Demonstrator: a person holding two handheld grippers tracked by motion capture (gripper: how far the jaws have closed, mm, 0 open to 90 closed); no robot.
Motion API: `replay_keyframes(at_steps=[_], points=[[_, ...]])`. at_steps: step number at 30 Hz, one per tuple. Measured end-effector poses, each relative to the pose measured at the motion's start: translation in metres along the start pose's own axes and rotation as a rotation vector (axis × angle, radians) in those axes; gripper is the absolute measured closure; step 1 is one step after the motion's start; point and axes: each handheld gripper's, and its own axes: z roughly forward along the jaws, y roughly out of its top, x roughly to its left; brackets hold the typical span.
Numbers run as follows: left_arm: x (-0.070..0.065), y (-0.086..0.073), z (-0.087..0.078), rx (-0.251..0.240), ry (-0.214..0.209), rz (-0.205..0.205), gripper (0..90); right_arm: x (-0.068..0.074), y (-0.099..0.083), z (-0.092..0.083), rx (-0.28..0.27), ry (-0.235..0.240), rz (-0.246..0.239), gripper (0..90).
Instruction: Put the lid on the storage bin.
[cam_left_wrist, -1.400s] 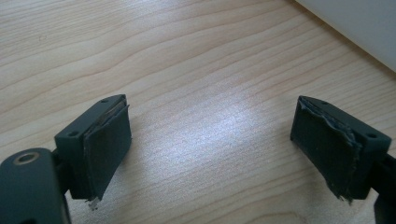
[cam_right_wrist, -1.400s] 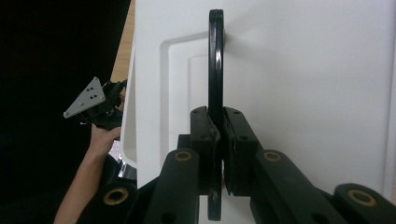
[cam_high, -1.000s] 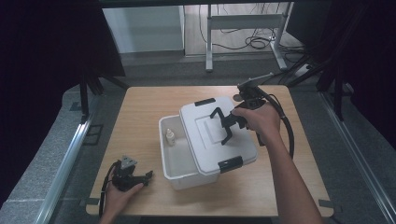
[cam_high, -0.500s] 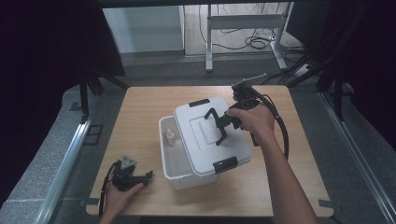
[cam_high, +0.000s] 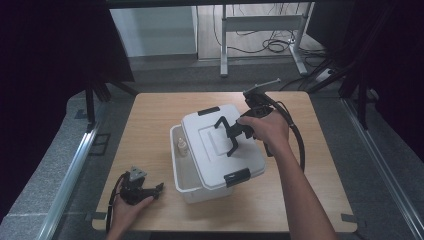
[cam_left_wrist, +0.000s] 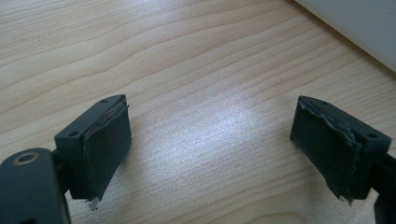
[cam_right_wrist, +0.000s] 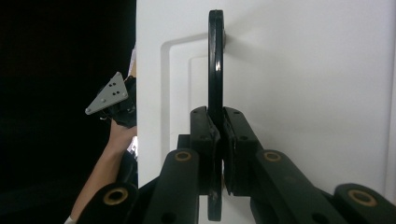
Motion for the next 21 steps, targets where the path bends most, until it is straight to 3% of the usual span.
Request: replay_keyframes(at_steps=[21], points=[[0.0,0.0,0.0,0.0,-0.001,0.002,12.2,0.012,0.003,0.016,0.033,0.009,-0.025,83.8]])
